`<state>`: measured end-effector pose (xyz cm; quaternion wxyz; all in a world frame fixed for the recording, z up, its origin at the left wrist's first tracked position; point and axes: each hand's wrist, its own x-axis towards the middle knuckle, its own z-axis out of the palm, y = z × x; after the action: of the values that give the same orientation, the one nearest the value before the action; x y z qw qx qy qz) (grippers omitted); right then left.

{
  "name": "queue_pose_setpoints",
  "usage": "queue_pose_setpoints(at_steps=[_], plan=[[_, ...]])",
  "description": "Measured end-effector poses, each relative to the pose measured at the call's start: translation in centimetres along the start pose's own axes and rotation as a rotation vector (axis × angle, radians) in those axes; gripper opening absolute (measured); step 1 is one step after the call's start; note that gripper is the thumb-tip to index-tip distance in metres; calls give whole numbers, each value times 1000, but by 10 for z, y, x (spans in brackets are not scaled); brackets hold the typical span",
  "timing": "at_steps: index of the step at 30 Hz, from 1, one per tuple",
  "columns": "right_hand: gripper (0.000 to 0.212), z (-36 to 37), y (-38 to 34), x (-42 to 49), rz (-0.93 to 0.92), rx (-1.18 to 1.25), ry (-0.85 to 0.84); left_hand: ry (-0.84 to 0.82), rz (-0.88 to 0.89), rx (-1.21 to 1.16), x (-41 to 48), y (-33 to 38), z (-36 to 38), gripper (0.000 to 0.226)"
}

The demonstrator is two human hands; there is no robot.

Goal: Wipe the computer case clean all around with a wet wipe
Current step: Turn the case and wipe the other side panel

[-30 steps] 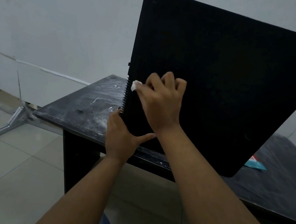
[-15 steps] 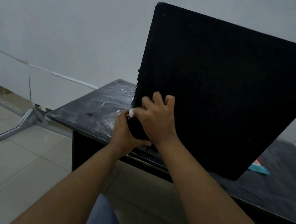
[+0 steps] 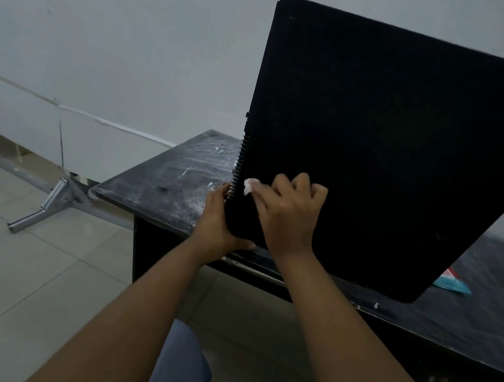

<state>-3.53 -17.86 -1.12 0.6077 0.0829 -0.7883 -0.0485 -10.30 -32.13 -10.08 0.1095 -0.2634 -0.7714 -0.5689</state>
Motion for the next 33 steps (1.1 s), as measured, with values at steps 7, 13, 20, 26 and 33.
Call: queue_pose_setpoints(at_steps=[7,13,20,26,33], plan=[[8,1,-3,7,-119,-46,-90,7,43,101,0,6,4,135],[5,2,10,-26,-163,1,-139,2,13,71,-3,5,2,130],[13,-19,21,11,77,-79,40,15,-11,61,-2,9,5,130],[9,-10,34,-47,-357,-25,-328,11,-1,80,-6,11,5,130],[14,-27,43,-28,103,-48,52,16,-11,110,-7,14,5,131]])
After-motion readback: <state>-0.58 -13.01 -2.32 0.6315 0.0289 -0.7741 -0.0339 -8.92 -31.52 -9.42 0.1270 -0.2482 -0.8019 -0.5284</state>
